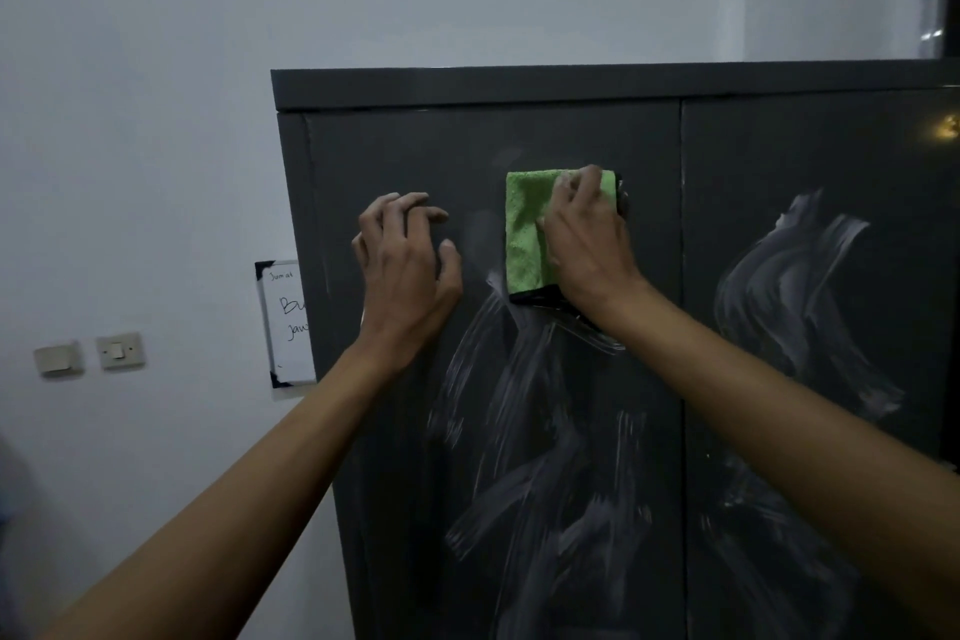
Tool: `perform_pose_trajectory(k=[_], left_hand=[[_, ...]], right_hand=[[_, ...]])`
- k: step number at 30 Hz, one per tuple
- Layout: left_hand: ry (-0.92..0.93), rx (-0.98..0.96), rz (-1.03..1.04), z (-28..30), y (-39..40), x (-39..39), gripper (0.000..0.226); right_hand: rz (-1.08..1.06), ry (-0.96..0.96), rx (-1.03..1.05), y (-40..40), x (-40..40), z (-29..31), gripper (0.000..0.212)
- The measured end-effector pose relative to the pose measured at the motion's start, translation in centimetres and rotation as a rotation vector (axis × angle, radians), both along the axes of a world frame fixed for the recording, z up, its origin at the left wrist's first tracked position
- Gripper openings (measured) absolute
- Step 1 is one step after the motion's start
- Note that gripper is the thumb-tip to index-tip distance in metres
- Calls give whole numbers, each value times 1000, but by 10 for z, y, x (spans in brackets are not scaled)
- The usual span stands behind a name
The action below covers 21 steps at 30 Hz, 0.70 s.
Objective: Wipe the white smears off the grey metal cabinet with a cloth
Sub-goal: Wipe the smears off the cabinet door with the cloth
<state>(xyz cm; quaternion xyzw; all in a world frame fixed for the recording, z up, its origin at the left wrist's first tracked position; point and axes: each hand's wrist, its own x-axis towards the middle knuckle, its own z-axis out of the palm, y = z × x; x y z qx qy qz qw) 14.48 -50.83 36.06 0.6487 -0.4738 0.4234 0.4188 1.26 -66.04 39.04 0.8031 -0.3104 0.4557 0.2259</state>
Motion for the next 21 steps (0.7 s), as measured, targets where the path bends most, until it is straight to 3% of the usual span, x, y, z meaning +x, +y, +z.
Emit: perform_pose_trajectory(k=[3, 8, 14, 16, 21], left_hand=[[21, -8, -18, -2, -5, -2, 28], [12, 1, -30, -4, -1, 5, 29], [-64, 12, 12, -3, 21, 26, 32], [-51, 6, 26, -2, 28, 32, 33], [1, -31, 38, 2, 35, 38, 34]], right_hand=[[76, -150, 47, 3, 12, -20, 45], [176, -228, 13, -16, 30, -56, 67], [291, -335, 24, -31, 49, -55, 95], [280, -369, 24, -29, 55, -40, 97], [325, -378, -34, -16, 71, -3, 78]])
